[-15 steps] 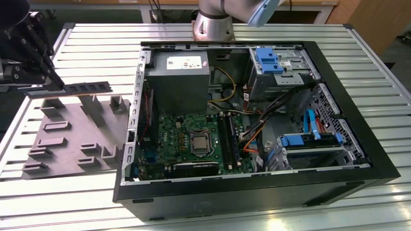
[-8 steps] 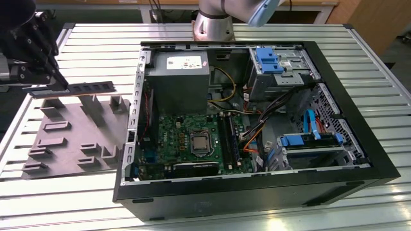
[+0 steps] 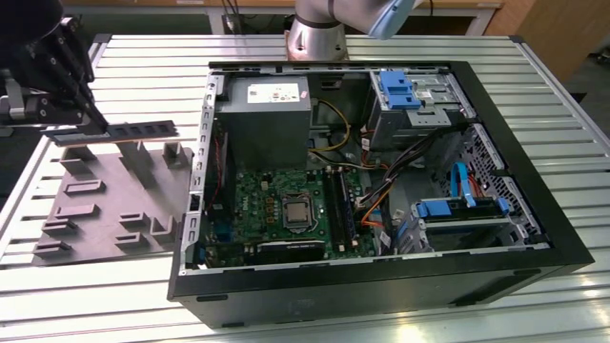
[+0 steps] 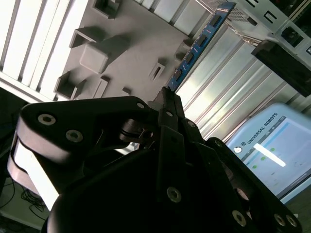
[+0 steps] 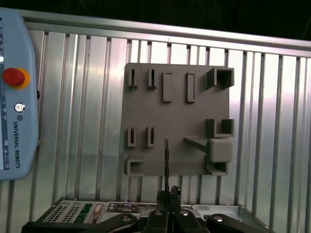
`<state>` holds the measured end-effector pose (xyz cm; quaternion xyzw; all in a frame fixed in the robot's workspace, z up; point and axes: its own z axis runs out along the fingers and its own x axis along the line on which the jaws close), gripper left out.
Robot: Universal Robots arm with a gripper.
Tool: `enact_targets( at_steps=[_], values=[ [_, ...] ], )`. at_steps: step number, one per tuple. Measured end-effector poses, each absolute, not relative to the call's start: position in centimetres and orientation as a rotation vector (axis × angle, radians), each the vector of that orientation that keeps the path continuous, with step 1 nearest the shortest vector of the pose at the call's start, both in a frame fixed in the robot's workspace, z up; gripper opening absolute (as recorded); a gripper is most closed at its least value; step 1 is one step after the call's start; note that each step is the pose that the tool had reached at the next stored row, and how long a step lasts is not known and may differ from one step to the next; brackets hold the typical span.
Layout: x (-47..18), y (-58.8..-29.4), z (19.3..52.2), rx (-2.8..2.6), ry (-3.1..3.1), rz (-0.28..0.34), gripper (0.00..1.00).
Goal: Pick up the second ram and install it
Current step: 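Pick up the second ram and move it above second insertion slot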
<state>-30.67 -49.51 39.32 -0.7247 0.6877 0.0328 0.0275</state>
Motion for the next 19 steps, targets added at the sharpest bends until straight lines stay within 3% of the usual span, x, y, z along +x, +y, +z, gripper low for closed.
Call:
enact_targets(
  at_steps=[19],
  values=[
    [-29.0,-49.5,39.3,-2.238,2.123,0.101,0.11]
  ],
)
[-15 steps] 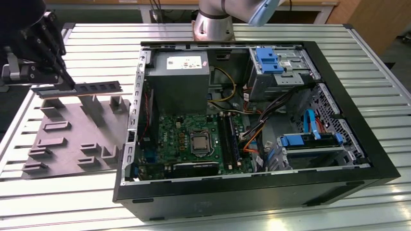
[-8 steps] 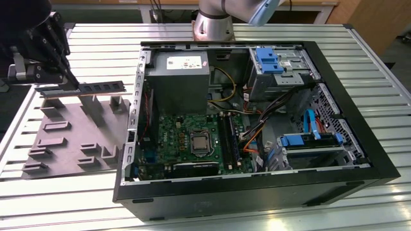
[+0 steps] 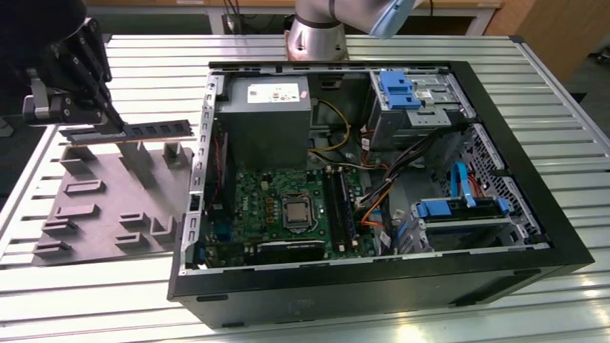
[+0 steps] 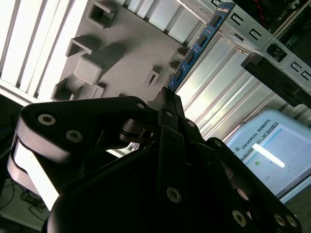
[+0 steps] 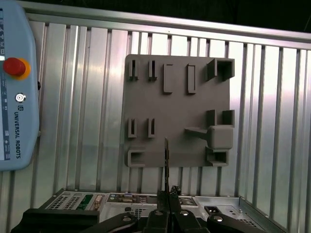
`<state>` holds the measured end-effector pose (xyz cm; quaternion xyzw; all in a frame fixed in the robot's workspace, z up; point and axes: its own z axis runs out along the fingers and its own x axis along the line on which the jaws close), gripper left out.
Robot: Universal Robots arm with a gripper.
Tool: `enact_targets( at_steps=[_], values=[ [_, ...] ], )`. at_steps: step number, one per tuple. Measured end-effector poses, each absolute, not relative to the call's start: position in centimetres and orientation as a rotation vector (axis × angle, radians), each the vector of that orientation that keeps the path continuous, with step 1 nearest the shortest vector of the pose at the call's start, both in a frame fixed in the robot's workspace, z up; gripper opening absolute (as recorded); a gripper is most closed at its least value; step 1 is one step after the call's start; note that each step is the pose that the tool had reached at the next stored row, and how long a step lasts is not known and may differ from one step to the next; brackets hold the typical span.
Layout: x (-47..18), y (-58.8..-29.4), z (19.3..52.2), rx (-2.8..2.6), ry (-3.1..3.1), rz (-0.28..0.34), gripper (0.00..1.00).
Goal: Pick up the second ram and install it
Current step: 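Pick up the second ram and move it above second insertion slot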
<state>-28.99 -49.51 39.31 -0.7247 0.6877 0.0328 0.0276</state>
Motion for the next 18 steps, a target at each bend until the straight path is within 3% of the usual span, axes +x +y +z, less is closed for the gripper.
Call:
enact_targets(
  at_steps=[18],
  values=[
    [-27.3,-49.5,39.3,-2.238,2.123,0.101,0.11]
  ],
)
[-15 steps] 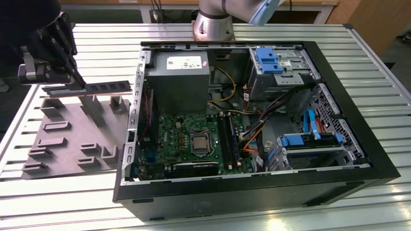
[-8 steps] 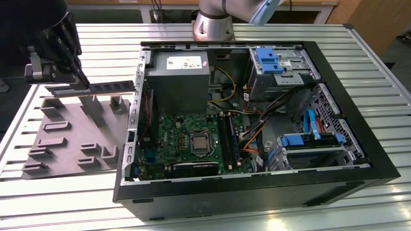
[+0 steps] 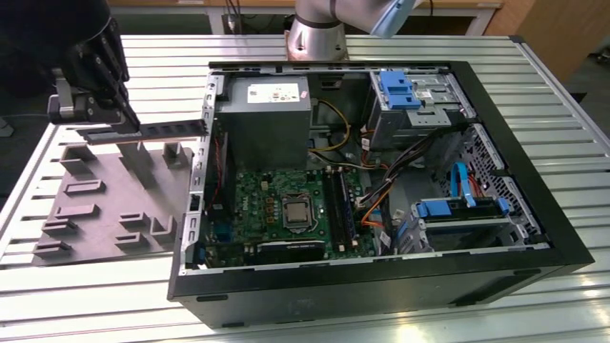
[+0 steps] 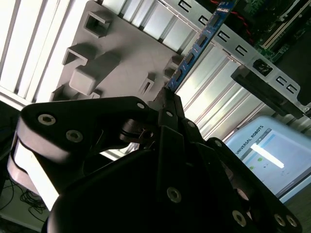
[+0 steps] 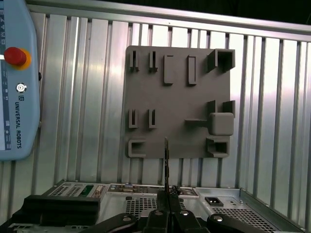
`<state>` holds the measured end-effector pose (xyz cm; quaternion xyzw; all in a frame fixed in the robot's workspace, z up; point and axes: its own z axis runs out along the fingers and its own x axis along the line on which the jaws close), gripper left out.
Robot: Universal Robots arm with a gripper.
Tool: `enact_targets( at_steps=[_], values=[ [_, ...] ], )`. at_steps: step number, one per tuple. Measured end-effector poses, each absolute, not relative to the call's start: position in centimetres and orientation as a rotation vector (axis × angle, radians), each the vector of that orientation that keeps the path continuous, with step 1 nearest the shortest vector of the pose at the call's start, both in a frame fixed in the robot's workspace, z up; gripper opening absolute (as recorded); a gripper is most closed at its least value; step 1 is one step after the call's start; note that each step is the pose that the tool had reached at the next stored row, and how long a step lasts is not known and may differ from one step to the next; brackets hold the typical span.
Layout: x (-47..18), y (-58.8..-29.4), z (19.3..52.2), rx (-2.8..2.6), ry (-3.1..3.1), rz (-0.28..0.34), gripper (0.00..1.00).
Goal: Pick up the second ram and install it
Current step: 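Pick up the second ram and move it above second insertion slot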
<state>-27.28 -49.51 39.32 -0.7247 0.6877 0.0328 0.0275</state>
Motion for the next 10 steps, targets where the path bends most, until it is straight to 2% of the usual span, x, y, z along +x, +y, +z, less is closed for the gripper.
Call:
enact_targets(
  at_steps=[10],
  values=[
    [-26.33,-49.51,39.31,-2.238,2.123,0.101,0.11]
  ],
)
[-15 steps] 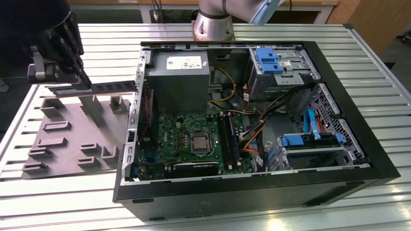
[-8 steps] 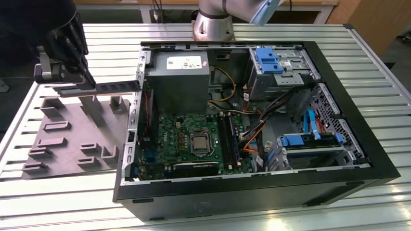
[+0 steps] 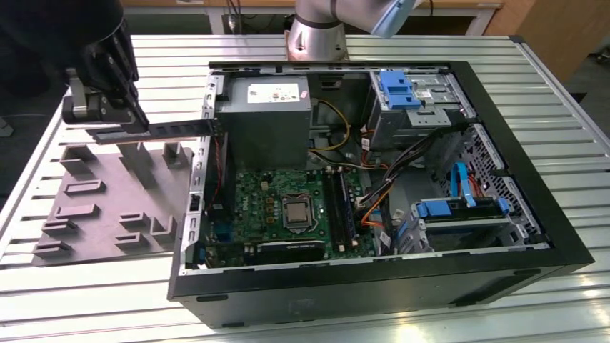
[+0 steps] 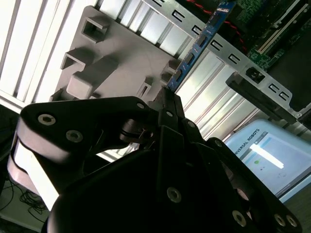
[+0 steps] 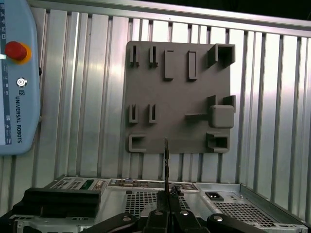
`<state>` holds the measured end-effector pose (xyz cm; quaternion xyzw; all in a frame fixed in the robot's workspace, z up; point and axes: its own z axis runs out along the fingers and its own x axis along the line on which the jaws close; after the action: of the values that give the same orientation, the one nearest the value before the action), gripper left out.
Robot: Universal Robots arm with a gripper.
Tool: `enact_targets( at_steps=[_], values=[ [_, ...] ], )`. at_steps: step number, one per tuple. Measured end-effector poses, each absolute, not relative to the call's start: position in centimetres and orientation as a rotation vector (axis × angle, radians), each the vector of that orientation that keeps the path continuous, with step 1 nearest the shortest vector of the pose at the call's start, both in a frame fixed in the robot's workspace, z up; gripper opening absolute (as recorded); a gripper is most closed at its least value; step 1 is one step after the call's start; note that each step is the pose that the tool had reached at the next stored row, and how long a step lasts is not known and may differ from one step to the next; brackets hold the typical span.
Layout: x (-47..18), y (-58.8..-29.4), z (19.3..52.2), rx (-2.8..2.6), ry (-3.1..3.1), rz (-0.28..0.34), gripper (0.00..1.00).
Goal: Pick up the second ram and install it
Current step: 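Pick up the second ram and move it above second insertion slot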
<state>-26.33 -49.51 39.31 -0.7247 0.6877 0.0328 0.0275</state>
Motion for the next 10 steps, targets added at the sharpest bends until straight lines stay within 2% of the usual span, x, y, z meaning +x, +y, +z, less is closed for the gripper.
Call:
enact_targets(
  at_steps=[10],
  values=[
    [-25.38,-49.51,39.32,-2.238,2.123,0.101,0.11]
  ],
)
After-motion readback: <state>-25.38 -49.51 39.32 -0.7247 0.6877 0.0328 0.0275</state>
